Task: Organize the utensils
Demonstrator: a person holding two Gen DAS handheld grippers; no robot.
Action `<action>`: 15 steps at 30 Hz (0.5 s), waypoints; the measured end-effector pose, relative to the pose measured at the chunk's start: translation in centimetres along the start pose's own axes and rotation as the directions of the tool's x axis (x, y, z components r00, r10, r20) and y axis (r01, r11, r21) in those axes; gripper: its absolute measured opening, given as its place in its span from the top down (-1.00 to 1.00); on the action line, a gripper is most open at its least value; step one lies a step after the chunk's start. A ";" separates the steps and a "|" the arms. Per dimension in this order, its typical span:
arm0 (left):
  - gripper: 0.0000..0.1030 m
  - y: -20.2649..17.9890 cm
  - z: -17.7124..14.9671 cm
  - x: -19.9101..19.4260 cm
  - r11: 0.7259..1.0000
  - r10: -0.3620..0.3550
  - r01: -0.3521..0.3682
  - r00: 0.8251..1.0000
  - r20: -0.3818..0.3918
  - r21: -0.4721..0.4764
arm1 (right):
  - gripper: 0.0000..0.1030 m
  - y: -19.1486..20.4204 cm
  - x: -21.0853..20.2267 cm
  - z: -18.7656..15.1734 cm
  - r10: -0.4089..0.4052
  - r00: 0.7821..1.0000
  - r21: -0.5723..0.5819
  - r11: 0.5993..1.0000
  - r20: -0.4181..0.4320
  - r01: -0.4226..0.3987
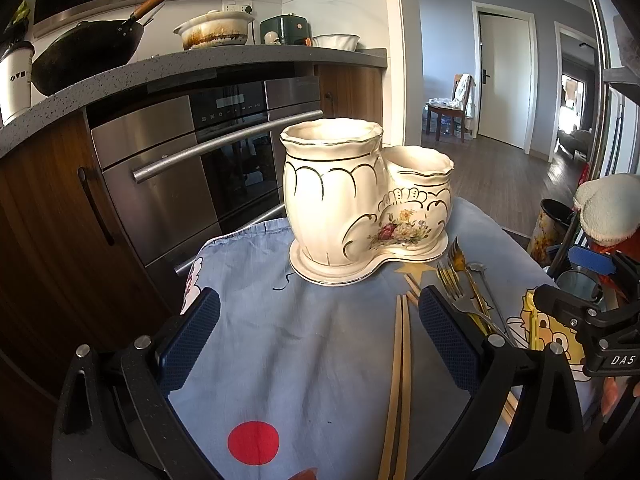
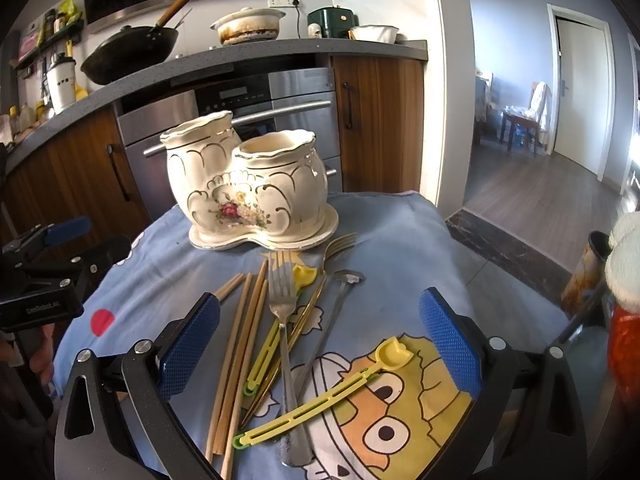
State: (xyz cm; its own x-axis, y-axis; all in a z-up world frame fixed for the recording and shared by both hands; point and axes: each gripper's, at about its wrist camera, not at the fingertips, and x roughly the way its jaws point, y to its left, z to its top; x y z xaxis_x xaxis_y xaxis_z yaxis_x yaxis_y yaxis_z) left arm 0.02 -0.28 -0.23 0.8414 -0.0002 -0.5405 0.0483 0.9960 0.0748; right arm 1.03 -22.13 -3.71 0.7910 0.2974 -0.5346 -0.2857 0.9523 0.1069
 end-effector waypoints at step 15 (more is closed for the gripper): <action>-0.90 0.9 0.5 0.9 0.998 -0.025 0.028 0.998 -0.049 0.053 | -0.91 -3.2 -0.8 0.4 -0.036 0.999 0.007 0.999 -0.027 0.036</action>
State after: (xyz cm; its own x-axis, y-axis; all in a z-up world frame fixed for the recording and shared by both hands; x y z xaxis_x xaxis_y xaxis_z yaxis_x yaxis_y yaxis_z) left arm 1.13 0.57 -0.23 0.8127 -0.0212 -0.5824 0.1002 0.9896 0.1037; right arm 1.57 -25.40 -3.29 0.7862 0.2607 -0.5602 -0.2528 0.9630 0.0933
